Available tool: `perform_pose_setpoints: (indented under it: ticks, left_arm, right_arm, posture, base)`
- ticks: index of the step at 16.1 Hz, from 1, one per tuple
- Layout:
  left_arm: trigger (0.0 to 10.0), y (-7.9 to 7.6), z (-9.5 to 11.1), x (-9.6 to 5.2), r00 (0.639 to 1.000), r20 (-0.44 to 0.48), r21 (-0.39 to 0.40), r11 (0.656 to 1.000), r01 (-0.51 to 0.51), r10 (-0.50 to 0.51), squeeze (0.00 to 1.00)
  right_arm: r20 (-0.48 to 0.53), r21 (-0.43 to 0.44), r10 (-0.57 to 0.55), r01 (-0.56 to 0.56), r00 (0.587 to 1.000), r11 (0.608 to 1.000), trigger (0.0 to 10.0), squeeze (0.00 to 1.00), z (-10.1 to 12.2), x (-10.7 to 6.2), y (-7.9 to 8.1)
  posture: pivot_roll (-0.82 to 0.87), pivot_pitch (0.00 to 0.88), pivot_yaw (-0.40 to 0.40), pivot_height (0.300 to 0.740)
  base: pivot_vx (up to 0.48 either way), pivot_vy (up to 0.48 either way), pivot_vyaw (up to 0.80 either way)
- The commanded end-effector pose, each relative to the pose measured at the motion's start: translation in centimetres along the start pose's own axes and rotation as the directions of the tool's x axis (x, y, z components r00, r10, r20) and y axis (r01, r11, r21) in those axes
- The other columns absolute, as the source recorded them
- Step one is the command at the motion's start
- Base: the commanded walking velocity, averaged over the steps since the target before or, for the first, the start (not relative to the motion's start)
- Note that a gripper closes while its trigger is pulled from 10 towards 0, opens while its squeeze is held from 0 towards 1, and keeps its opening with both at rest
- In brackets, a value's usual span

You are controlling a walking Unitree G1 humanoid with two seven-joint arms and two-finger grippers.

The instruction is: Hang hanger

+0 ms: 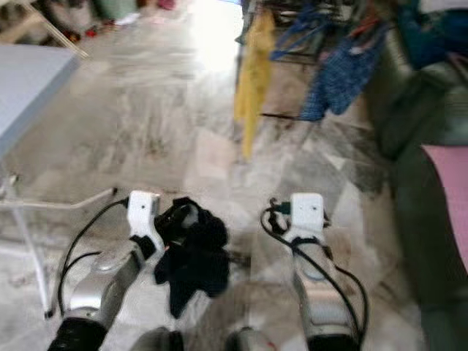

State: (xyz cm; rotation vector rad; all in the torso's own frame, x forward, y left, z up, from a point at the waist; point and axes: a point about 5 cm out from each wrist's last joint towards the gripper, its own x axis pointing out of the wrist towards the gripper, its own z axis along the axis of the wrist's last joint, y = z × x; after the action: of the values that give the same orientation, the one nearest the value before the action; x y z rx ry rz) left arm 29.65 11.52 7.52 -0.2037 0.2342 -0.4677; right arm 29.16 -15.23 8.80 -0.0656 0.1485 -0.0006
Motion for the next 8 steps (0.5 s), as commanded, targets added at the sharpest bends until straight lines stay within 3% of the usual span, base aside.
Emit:
perform_pose_setpoints:
  ticks: [1,8]
  left_arm:
    - [10.0,-0.16,0.15,0.05,1.0,0.011,0.003,1.0,0.007,-0.007,0.0]
    - [10.0,0.2,1.0,0.06,0.999,0.037,0.043,0.999,0.001,-0.003,0.0]
  right_arm:
    - [-0.014,0.004,-0.01,0.011,1.0,1.0,10.0,0.0,-0.21,-0.15,-0.39]
    - [-0.022,0.006,-0.012,0.012,1.0,1.0,10.0,0.0,-0.44,-0.49,-0.1]
  posture:
    - [-0.11,0.191,0.01,0.74]
    - [-0.1,0.206,0.019,0.74]
  base:
    - [0.0,-0.266,0.0]
    - [0.0,0.0,0.0]
